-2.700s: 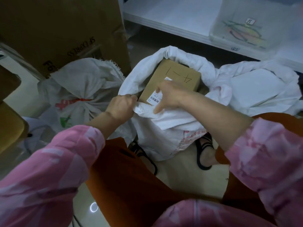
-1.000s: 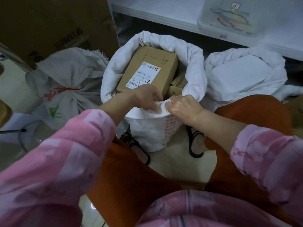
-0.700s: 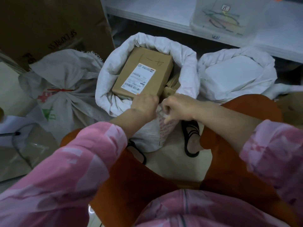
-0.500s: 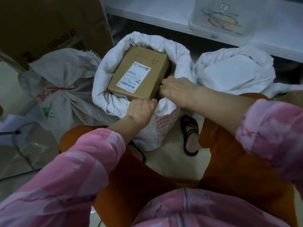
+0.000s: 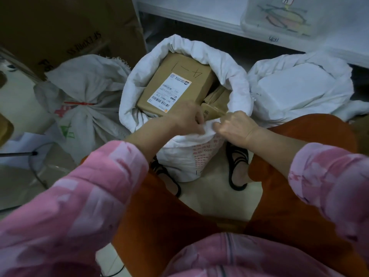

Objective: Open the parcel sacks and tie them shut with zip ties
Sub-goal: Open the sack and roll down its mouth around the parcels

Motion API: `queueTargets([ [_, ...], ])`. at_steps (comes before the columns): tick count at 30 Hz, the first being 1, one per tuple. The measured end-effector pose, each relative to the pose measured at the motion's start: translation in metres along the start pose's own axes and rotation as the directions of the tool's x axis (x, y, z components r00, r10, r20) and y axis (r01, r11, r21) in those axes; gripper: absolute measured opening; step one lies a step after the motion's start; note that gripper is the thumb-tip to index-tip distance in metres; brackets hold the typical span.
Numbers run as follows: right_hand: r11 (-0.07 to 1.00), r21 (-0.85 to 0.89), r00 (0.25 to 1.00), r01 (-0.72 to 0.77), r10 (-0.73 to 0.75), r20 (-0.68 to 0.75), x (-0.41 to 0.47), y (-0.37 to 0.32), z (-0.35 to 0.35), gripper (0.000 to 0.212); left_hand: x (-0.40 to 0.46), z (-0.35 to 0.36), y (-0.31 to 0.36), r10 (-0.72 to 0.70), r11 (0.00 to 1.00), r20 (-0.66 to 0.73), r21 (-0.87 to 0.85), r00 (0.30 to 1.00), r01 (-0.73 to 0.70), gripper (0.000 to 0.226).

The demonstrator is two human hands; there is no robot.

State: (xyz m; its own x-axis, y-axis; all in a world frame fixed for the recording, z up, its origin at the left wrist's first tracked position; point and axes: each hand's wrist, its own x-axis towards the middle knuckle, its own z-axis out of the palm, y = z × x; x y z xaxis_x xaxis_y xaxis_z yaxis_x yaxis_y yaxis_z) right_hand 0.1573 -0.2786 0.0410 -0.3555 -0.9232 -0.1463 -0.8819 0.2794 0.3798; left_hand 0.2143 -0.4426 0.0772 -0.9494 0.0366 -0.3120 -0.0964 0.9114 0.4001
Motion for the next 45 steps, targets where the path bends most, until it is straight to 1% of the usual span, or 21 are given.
queueTargets([
  [2, 0.999, 0.049, 0.993, 0.004, 0.002, -0.12, 0.001, -0.004, 0.005, 0.022, 0.014, -0.005, 0.002, -0.036, 0.995, 0.02, -0.09, 0.999, 0.038, 0.012],
  [4, 0.995, 0.093, 0.966, 0.031, -0.005, -0.259, 0.0, -0.005, 0.006, 0.011, 0.023, 0.001, 0.004, -0.082, 0.993, 0.146, -0.07, 0.986, 0.093, 0.021],
  [5, 0.989, 0.142, 0.965, 0.036, 0.003, -0.264, -0.002, -0.005, 0.006, 0.012, 0.026, 0.008, 0.004, -0.116, 0.989, 0.196, -0.072, 0.974, 0.132, 0.025],
  [8, 0.992, 0.126, 0.991, -0.029, 0.044, -0.126, -0.008, -0.006, -0.002, 0.022, 0.034, 0.023, 0.008, -0.169, 0.984, 0.221, -0.024, 0.961, 0.178, 0.032],
  [10, 0.962, 0.248, 0.987, -0.119, 0.087, 0.133, -0.008, -0.007, -0.017, 0.021, 0.036, 0.03, 0.014, -0.187, 0.98, 0.159, 0.106, 0.969, 0.171, 0.024],
  [12, 0.855, 0.445, 0.936, -0.266, 0.119, 0.33, 0.001, -0.001, -0.035, 0.009, 0.034, 0.038, 0.018, -0.209, 0.948, 0.027, 0.251, 0.978, 0.195, 0.028],
  [15, 0.611, 0.567, 0.822, -0.552, 0.285, 0.493, 0.016, 0.022, -0.048, 0.033, 0.029, 0.054, 0.018, -0.196, 0.89, -0.107, 0.397, 0.975, 0.223, 0.025],
  [17, 0.496, 0.53, 0.726, -0.688, 0.477, 0.496, 0.021, 0.035, -0.039, 0.045, 0.025, 0.061, 0.018, -0.192, 0.864, -0.149, 0.444, 0.97, 0.239, 0.019],
  [21, 0.295, 0.588, 0.597, -0.753, 0.681, 0.423, 0.02, 0.033, -0.011, 0.051, 0.017, 0.065, 0.022, -0.169, 0.854, -0.18, 0.465, 0.969, 0.235, 0.014],
  [25, 0.09, 0.601, 0.476, -0.794, 0.706, 0.524, 0.021, 0.027, -0.002, 0.064, 0.015, 0.069, 0.023, -0.152, 0.856, -0.204, 0.461, 0.967, 0.232, 0.017],
  [26, 0.075, 0.592, 0.469, -0.802, 0.691, 0.549, 0.025, 0.024, -0.003, 0.063, 0.016, 0.069, 0.024, -0.154, 0.859, -0.213, 0.453, 0.965, 0.237, 0.017],
  [28, 0.103, 0.569, 0.466, -0.816, 0.7, 0.541, 0.031, 0.019, -0.002, 0.043, 0.018, 0.067, 0.026, -0.158, 0.872, -0.224, 0.425, 0.962, 0.242, 0.019],
  [30, 0.101, 0.594, 0.461, -0.798, 0.736, 0.495, 0.031, 0.017, 0.0, 0.025, 0.017, 0.066, 0.024, -0.154, 0.884, -0.233, 0.402, 0.96, 0.239, 0.019],
  [31, 0.022, 0.63, 0.429, -0.776, 0.751, 0.502, 0.028, 0.019, 0.005, 0.024, 0.016, 0.066, 0.022, -0.153, 0.889, -0.237, 0.392, 0.959, 0.238, 0.018],
  [33, -0.231, 0.683, 0.344, -0.692, 0.726, 0.595, 0.025, 0.028, 0.016, 0.027, 0.014, 0.067, 0.018, -0.156, 0.893, -0.258, 0.376, 0.953, 0.248, 0.017],
  [34, -0.359, 0.679, 0.344, -0.641, 0.656, 0.672, 0.022, 0.03, 0.019, 0.026, 0.014, 0.068, 0.015, -0.158, 0.894, -0.272, 0.37, 0.949, 0.254, 0.017],
  [36, -0.623, 0.616, 0.413, -0.483, 0.458, 0.787, 0.018, 0.032, 0.028, 0.023, 0.013, 0.067, 0.009, -0.157, 0.898, -0.303, 0.353, 0.94, 0.264, 0.018],
  [38, -0.896, 0.425, 0.493, -0.124, 0.317, 0.81, 0.012, 0.03, 0.031, 0.026, 0.012, 0.064, 0.002, -0.156, 0.897, -0.342, 0.345, 0.927, 0.278, 0.022],
  [39, -0.951, 0.31, 0.5, -0.008, 0.265, 0.825, 0.009, 0.029, 0.032, 0.024, 0.01, 0.064, -0.001, -0.161, 0.892, -0.35, 0.348, 0.923, 0.288, 0.025],
  [42, -0.98, 0.197, 0.539, 0.023, 0.178, 0.823, 0.005, 0.023, 0.034, 0.02, 0.007, 0.066, -0.004, -0.24, 0.894, -0.253, 0.318, 0.937, 0.315, 0.031],
  [45, -0.969, 0.247, 0.561, -0.029, 0.189, 0.806, 0.001, 0.022, 0.034, 0.017, 0.012, 0.044, 0.002, -0.327, 0.938, 0.106, 0.161, 0.939, 0.308, 0.052],
])
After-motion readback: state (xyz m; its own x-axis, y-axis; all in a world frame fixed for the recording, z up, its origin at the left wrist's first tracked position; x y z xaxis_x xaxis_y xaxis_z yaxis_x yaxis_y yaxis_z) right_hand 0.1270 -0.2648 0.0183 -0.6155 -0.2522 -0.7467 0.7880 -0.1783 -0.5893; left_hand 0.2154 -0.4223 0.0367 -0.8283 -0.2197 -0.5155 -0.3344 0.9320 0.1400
